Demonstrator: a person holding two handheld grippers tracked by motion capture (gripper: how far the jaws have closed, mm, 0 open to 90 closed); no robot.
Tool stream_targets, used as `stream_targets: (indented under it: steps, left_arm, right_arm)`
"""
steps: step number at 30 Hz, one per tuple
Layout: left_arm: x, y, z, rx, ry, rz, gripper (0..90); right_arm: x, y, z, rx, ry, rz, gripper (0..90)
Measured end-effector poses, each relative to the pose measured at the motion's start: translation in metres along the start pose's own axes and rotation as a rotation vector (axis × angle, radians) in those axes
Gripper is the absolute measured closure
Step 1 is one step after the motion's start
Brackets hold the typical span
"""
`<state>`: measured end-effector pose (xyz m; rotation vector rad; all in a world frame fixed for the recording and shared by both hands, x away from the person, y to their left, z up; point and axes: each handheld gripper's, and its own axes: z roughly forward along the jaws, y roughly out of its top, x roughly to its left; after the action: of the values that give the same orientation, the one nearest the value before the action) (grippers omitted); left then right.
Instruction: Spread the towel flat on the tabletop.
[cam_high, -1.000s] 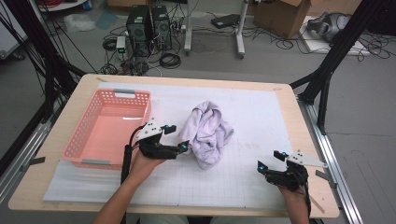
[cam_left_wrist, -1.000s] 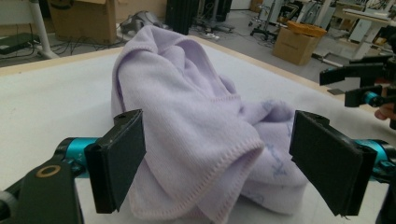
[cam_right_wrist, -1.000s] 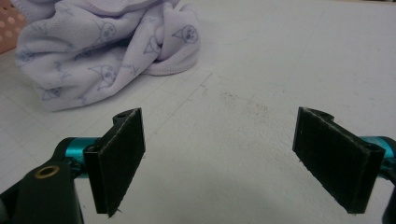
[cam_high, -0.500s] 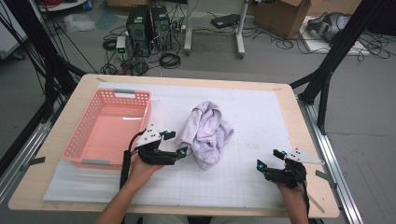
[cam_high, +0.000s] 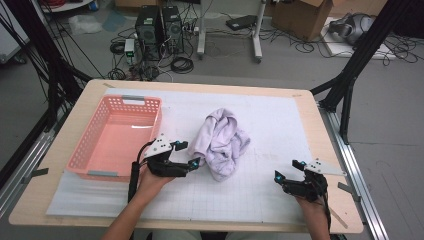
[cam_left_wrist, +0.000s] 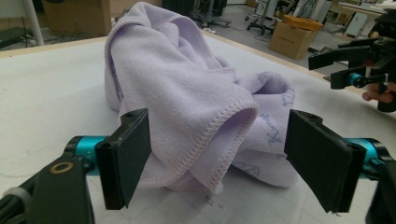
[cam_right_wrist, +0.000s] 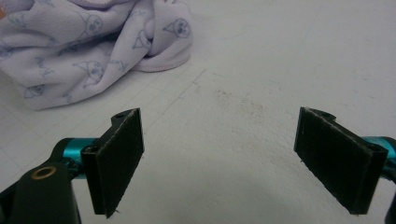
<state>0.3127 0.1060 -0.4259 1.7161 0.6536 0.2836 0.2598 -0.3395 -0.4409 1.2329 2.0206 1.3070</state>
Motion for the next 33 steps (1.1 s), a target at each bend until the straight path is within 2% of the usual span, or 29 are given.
stream_targets:
  steps: [4,7,9,12,13,15,19,20,22,26,27,28,29,31,32,33]
  left_arm:
    - [0.0,0.001,0.0,-0.01,-0.003,-0.005,24.8]
    - [0.001,0.001,-0.001,-0.012,-0.003,-0.007,25.0]
    - [0.001,0.001,0.0,-0.013,-0.001,-0.009,25.1]
    - [0.0,0.003,0.0,-0.01,-0.009,-0.001,27.2]
    - [-0.001,0.006,0.001,-0.002,-0.03,0.015,29.8]
    - [-0.002,0.007,0.002,0.003,-0.034,0.023,32.4]
    - [-0.004,0.013,0.006,0.005,-0.033,0.033,34.5]
    - [-0.003,0.013,0.007,0.009,-0.034,0.031,35.2]
    - [-0.001,0.013,0.012,0.029,-0.023,0.027,39.5]
    - [0.004,0.011,0.025,0.072,-0.01,0.004,39.4]
    - [0.005,0.011,0.028,0.088,0.001,0.0,39.2]
    - [0.007,0.011,0.033,0.115,0.025,-0.004,39.2]
    - [0.008,0.01,0.035,0.121,0.036,-0.009,39.2]
    - [0.011,0.008,0.038,0.144,0.064,-0.009,39.9]
    - [0.012,0.007,0.039,0.162,0.086,-0.003,40.4]
    - [0.012,0.007,0.039,0.162,0.086,-0.003,40.4]
  right_arm:
    - [0.002,0.001,0.008,0.017,0.013,-0.003,14.5]
    - [0.002,0.001,0.016,0.061,0.008,-0.004,14.6]
    - [0.003,0.002,0.016,0.051,0.013,-0.01,14.5]
    - [0.001,0.003,0.02,0.06,0.046,0.0,14.5]
    - [0.0,0.004,0.021,0.066,0.05,0.003,14.5]
    - [0.0,0.007,0.025,0.069,0.06,0.004,14.5]
    - [0.003,0.012,0.035,0.095,0.058,-0.017,14.3]
    - [0.004,0.013,0.04,0.116,0.05,-0.025,14.2]
    - [0.004,0.019,0.054,0.154,0.049,-0.015,14.3]
    - [0.001,0.027,0.068,0.163,0.04,0.018,19.9]
    - [0.0,0.032,0.08,0.179,0.054,0.029,27.0]
    - [0.002,0.036,0.087,0.186,0.067,0.032,29.5]
    - [0.005,0.04,0.094,0.191,0.088,0.036,29.9]
    - [0.016,0.048,0.11,0.206,0.112,0.006,31.1]
    - [0.023,0.051,0.119,0.228,0.105,-0.013,33.3]
    - [0.023,0.051,0.119,0.228,0.105,-0.013,33.3]
